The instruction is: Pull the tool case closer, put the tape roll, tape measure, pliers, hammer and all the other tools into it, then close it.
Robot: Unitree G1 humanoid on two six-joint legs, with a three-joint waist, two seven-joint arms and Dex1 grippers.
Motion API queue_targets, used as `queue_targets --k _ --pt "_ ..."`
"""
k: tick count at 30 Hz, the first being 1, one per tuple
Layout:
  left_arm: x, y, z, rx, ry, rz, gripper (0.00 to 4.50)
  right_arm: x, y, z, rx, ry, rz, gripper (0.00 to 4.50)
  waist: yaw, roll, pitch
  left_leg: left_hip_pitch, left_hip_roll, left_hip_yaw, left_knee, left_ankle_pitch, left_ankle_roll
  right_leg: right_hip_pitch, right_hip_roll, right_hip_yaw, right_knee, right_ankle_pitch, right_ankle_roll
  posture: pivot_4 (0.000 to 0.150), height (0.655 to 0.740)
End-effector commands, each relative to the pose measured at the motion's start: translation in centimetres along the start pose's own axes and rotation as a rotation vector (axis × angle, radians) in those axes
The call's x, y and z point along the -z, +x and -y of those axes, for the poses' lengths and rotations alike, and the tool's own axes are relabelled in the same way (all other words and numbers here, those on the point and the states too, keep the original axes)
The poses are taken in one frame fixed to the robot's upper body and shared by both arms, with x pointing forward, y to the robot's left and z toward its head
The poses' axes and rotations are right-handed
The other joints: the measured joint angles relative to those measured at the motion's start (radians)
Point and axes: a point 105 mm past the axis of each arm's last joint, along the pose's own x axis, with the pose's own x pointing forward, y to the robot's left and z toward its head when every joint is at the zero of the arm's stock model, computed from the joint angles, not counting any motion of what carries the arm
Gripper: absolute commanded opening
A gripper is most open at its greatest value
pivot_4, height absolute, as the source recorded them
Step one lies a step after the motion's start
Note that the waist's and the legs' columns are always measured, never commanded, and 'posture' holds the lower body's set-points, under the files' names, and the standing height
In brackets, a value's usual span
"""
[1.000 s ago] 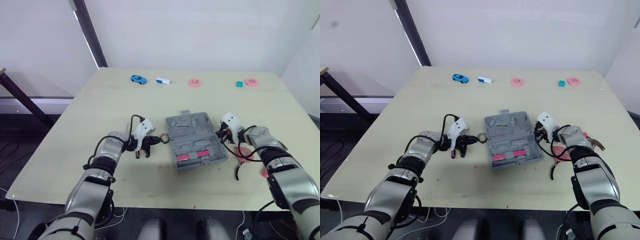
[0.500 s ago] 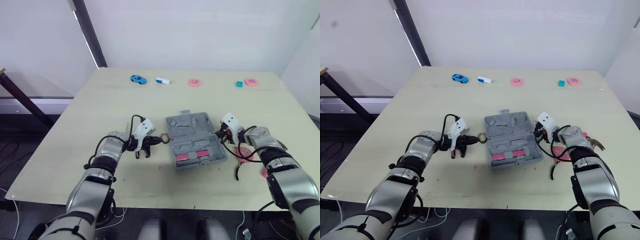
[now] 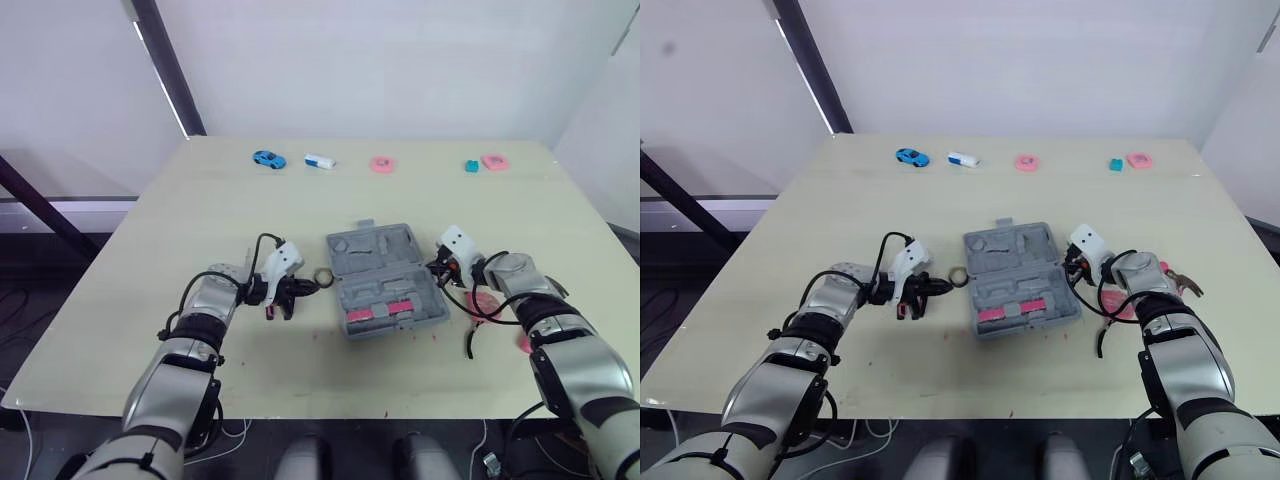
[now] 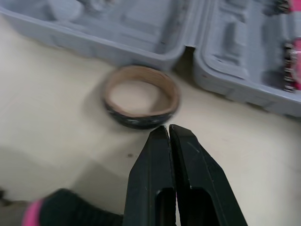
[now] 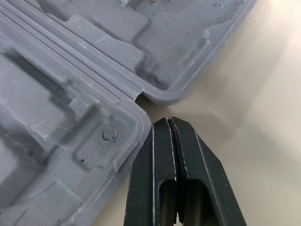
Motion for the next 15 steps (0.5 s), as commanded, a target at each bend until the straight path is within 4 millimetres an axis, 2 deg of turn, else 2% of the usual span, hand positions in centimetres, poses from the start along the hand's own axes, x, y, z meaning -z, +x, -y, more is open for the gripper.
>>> queue_targets --k 1,8,15 --pt "-1.7 0.0 0.3 0.025 0.018 0.052 0.11 -1.1 -0.3 0.6 0.016 -0.018 0.032 0.00 -0.001 0.000 0.000 0.000 0.000 0.000 0.000 0.000 0.000 0.000 0.000 0.000 0.000 0.000 0.000 0.150 0.7400" --pt "-1.8 1.5 0.5 0.011 0.030 0.036 0.11 -1.2 -0.3 0.6 0.016 -0.019 0.033 0.00 -0.001 0.000 0.000 0.000 0.000 0.000 0.000 0.000 0.000 0.000 0.000 0.000 0.000 0.000 0.000 0.150 0.7400" --pt "-2.0 2.4 -0.2 -0.042 0.033 0.030 0.11 -1.4 -0.3 0.6 0.018 -0.025 0.037 0.00 -0.001 0.000 0.000 0.000 0.000 0.000 0.000 0.000 0.000 0.000 0.000 0.000 0.000 0.000 0.000 0.150 0.7400"
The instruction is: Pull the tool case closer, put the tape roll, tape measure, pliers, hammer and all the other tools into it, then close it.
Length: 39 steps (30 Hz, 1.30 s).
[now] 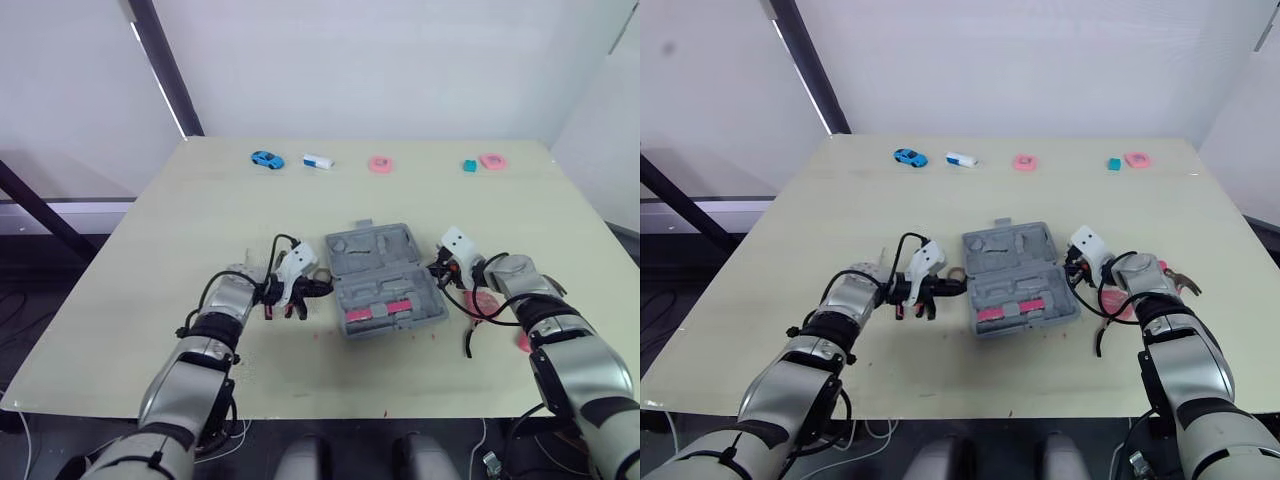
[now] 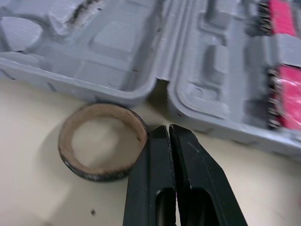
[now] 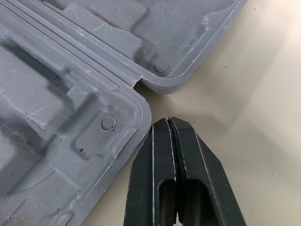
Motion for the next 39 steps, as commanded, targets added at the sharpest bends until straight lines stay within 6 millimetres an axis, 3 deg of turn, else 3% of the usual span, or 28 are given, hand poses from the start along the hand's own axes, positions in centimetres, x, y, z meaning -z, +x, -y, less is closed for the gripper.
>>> queue_targets --k 1,20,31,39 --pt "-1.0 0.1 -0.5 -0.026 0.034 0.018 0.11 -1.7 -0.4 0.7 0.019 -0.031 0.046 0.00 0.000 0.000 0.000 0.000 0.000 0.000 0.000 0.000 0.000 0.000 0.000 0.000 0.000 0.000 0.000 0.150 0.7400" --pt "-0.9 1.6 0.6 0.014 0.043 0.029 0.11 -1.9 -0.2 -0.9 -0.103 -0.051 0.072 0.00 0.000 0.000 0.000 0.000 0.000 0.000 0.000 0.000 0.000 0.000 0.000 0.000 0.000 0.000 0.000 0.150 0.7400" --pt "-0.1 1.5 2.0 0.092 0.056 0.005 0.11 -0.1 -0.9 -2.4 -0.209 -0.060 0.051 0.00 0.000 0.000 0.000 0.000 0.000 0.000 0.000 0.000 0.000 0.000 0.000 0.000 0.000 0.000 0.000 0.150 0.7400" --pt "0.2 1.3 5.0 0.202 0.114 -0.015 0.11 1.9 -3.1 -4.6 -0.277 -0.027 0.029 0.00 0.007 0.000 0.000 0.000 0.000 0.000 0.000 0.000 0.000 0.000 0.000 0.000 -0.001 0.000 0.000 0.150 0.7400"
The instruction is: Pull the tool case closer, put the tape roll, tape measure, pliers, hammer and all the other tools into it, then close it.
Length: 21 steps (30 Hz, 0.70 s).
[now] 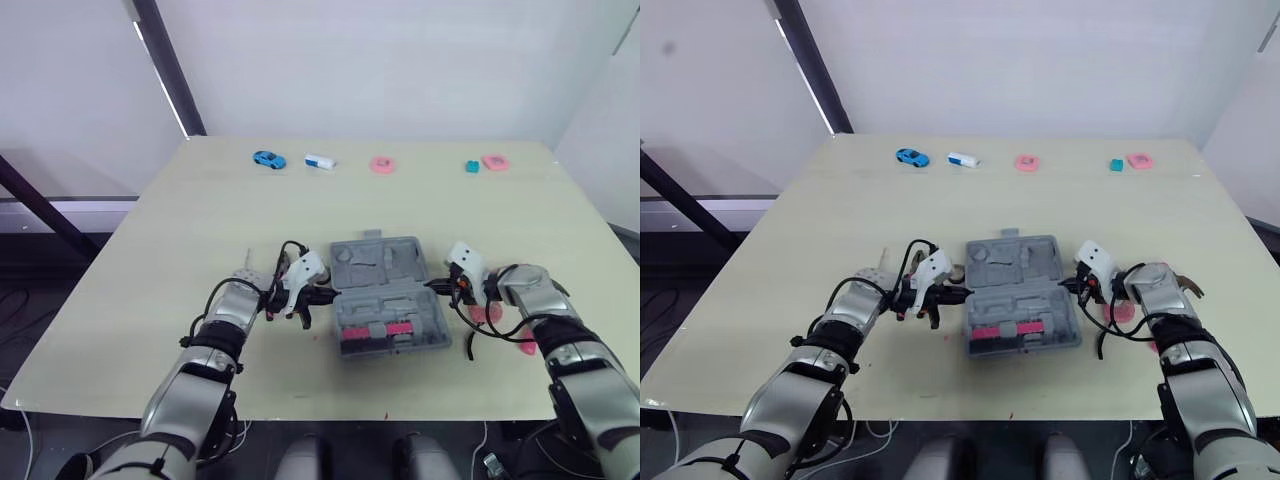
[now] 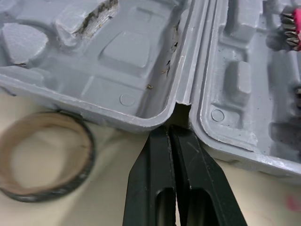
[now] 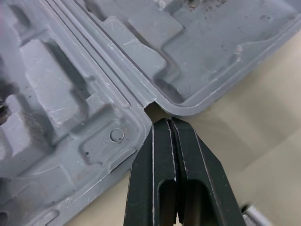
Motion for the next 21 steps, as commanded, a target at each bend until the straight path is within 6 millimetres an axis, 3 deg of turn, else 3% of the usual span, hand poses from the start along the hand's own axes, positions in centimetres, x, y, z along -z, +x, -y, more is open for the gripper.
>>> queue_targets --k 1,6,11,21 --pt "-0.5 0.9 2.7 0.108 0.045 -0.002 0.11 0.1 -0.5 -2.2 -0.073 0.010 0.005 0.00 0.002 0.000 0.000 0.000 0.000 0.000 0.000 0.000 0.000 0.000 0.000 0.000 0.000 0.000 0.000 0.150 0.7400" --pt "0.6 0.2 5.2 0.171 0.057 -0.038 0.11 1.2 -1.4 -5.0 -0.108 0.047 -0.015 0.00 0.003 0.000 0.000 0.000 0.000 0.000 0.000 0.000 0.000 0.000 0.000 0.000 -0.001 0.000 0.000 0.150 0.7400" --pt "1.8 -0.8 6.3 0.198 0.051 -0.086 0.11 2.5 -2.4 -7.8 -0.151 0.080 -0.055 0.00 0.009 0.000 0.000 0.001 0.000 -0.001 0.000 0.000 0.000 0.001 0.000 0.000 -0.001 0.000 0.000 0.150 0.7400" --pt "2.5 -1.7 7.7 0.255 0.050 -0.118 0.11 3.4 -3.3 -10.3 -0.151 0.141 -0.077 0.00 0.021 0.000 -0.001 0.002 0.001 -0.001 0.000 0.000 0.000 0.001 0.001 0.000 0.000 0.000 0.000 0.150 0.7400"
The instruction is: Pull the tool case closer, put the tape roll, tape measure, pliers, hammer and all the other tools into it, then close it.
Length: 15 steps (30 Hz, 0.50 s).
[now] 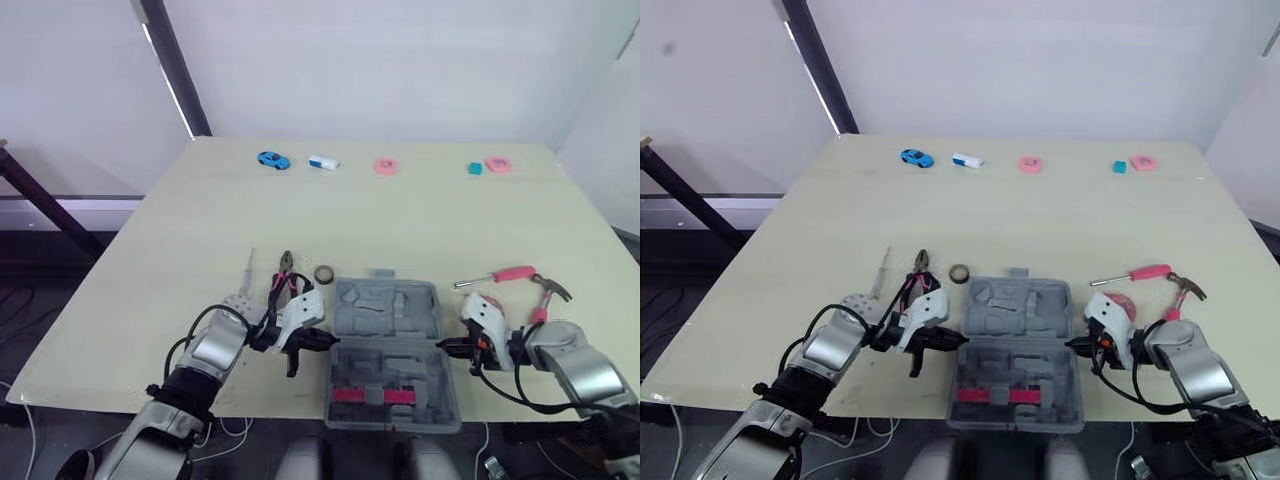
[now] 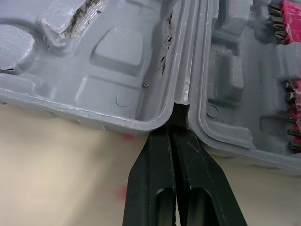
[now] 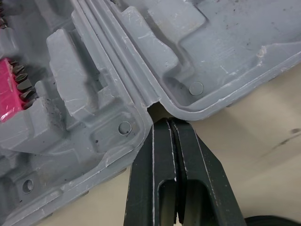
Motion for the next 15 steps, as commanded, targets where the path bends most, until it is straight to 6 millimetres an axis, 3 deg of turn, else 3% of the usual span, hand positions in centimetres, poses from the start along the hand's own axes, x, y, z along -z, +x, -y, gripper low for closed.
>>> queue_targets --k 1,15 --pt "0.40 0.49 1.23 0.061 -0.002 -0.015 0.11 -0.17 0.38 -1.33 -0.039 0.016 0.017 0.00 0.001 0.000 0.000 0.000 0.000 0.000 0.000 0.000 0.000 0.000 0.000 0.000 0.000 0.000 0.000 0.150 0.7400" --pt "0.45 0.64 2.04 0.091 -0.004 -0.014 0.11 0.55 0.29 -2.30 -0.036 0.056 0.010 0.00 0.001 -0.001 0.000 0.000 0.000 0.000 0.000 0.000 0.000 0.000 0.000 0.000 0.000 0.000 0.000 0.150 0.7400"
